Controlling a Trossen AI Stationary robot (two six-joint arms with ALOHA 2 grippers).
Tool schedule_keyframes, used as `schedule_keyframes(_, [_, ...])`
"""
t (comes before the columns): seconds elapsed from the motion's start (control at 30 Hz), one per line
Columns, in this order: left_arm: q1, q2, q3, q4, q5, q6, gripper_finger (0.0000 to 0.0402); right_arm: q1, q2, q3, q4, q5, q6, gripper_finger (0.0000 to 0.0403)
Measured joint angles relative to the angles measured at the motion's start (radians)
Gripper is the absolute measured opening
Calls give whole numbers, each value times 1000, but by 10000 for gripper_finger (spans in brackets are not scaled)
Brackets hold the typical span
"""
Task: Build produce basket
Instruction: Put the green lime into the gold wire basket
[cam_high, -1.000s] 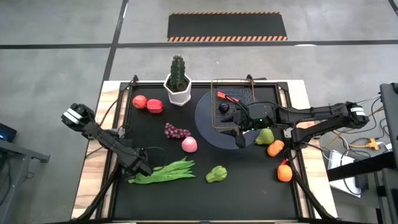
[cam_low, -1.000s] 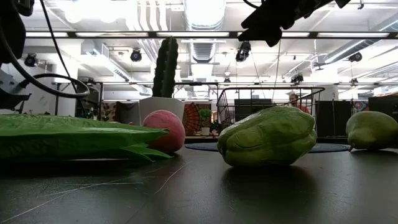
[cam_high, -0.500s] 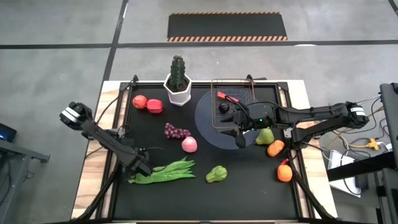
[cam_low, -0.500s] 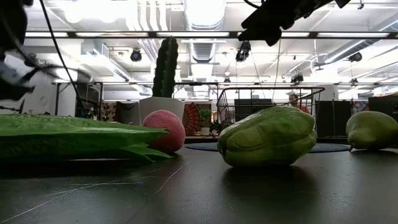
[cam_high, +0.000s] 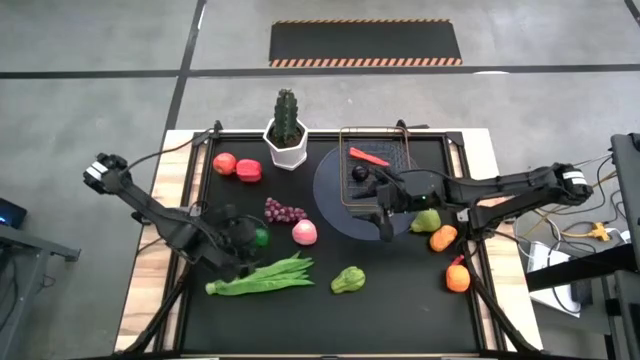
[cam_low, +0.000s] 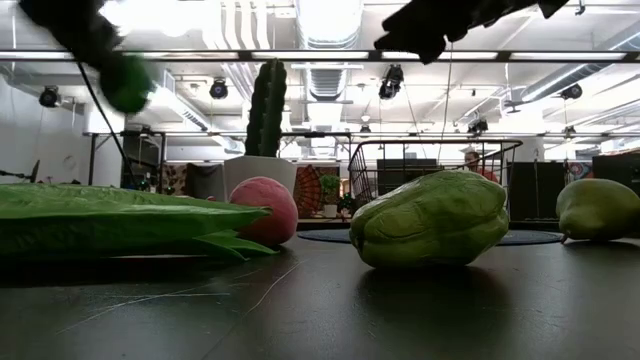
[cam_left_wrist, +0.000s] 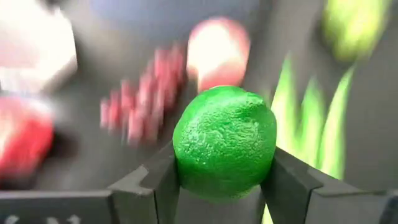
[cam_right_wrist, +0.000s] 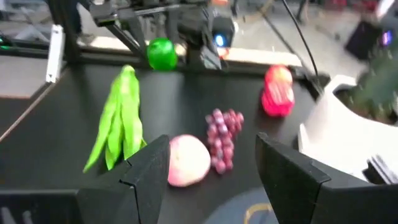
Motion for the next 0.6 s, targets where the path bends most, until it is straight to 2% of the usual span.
schedule_keyframes(0.1, [7,-35,-30,274,-131,144,161,27,0,-50,107,0,-31,219])
schedule_keyframes(0.2, [21,-49,-80,543,-144,299,161,45,0,-100,219,0,-24,219])
schedule_keyframes(0.33, [51,-30,-147,859,-145,425,161,70,0,-119,324,1,7,231])
schedule_keyframes(0.47, [82,30,-189,1065,-137,514,161,95,10,-93,319,7,22,261])
schedule_keyframes(0.6, [124,98,-198,1190,-133,552,161,116,71,-49,331,8,24,290])
